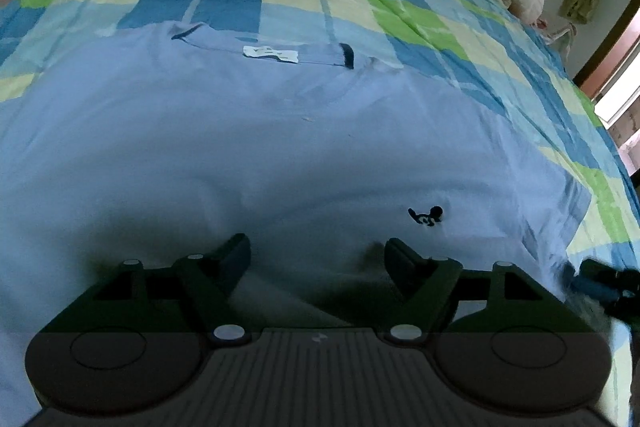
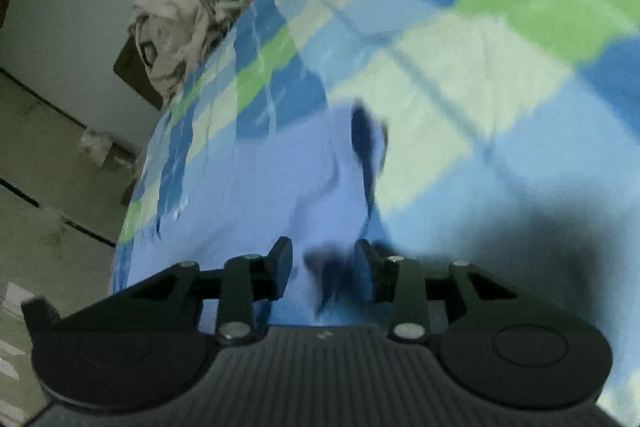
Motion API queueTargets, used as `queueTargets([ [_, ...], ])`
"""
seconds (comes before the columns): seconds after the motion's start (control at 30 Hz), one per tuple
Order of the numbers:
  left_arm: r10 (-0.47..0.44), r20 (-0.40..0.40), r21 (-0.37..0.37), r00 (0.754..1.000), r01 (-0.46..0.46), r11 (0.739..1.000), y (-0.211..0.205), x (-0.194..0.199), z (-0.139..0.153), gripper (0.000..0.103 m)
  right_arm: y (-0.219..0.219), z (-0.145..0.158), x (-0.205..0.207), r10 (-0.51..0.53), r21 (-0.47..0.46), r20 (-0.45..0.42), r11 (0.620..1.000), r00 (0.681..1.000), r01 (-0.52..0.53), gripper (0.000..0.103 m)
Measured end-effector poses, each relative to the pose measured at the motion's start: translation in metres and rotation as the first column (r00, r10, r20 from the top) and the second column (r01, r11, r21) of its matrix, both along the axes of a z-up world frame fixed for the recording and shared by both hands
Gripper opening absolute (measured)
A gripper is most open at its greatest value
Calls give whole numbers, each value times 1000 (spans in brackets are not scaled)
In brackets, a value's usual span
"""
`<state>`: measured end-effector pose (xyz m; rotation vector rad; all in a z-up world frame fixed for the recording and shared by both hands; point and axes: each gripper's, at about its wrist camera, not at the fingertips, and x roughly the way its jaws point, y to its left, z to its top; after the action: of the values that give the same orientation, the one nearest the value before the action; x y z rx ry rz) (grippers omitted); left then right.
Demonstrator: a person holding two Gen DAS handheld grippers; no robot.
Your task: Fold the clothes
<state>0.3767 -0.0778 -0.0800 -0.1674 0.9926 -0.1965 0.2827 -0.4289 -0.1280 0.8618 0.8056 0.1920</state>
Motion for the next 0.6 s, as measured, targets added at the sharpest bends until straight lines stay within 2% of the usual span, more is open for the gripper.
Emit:
queueTargets([
  [0.13, -3, 1, 1, 1000, 3, 1000, 0, 0, -1, 81, 5, -19, 6, -50, 128, -35, 990, 998, 54, 39],
  [0.17, -4, 1, 1, 1000, 4, 1000, 0, 0, -1, 81, 9, -24, 13, -48, 149, -33, 987, 998, 53, 36],
  [0.2, -4, 1, -1, 1000, 4, 1000, 0, 0, -1, 81, 11, -24, 19, -35, 129, -34, 991, 999, 39, 14],
  [0.23, -5, 1, -3, 1000, 5, 1000, 0, 0, -1, 81, 12, -23, 21, -28, 112, -36, 993, 999, 32, 5],
  [0.3, -5, -2, -12, 1000, 5, 1000, 2, 0, 0, 81, 12, -7, 30, 13, -39, -1, 999, 1000, -13, 3],
  [0.37, -7, -5, -25, 1000, 7, 1000, 5, 1, 0, 81, 8, 10, 34, 42, -170, 34, 985, 999, -36, 2],
  [0.47, -26, -2, -36, 1000, 26, 999, 8, 0, 0, 81, 3, 45, 42, 157, -400, 107, 911, 982, -102, 1],
  [0.53, -39, 1, -39, 999, 39, 998, 10, -1, -1, 81, 13, 61, 47, 272, -543, 128, 824, 954, -162, 1],
  [0.57, -39, 2, -41, 999, 39, 998, 11, -2, -1, 81, 23, 64, 48, 338, -623, 119, 758, 933, -195, 1],
  [0.6, -40, 2, -43, 999, 40, 998, 12, -2, -2, 81, 27, 62, 49, 364, -646, 107, 733, 925, -214, 1],
])
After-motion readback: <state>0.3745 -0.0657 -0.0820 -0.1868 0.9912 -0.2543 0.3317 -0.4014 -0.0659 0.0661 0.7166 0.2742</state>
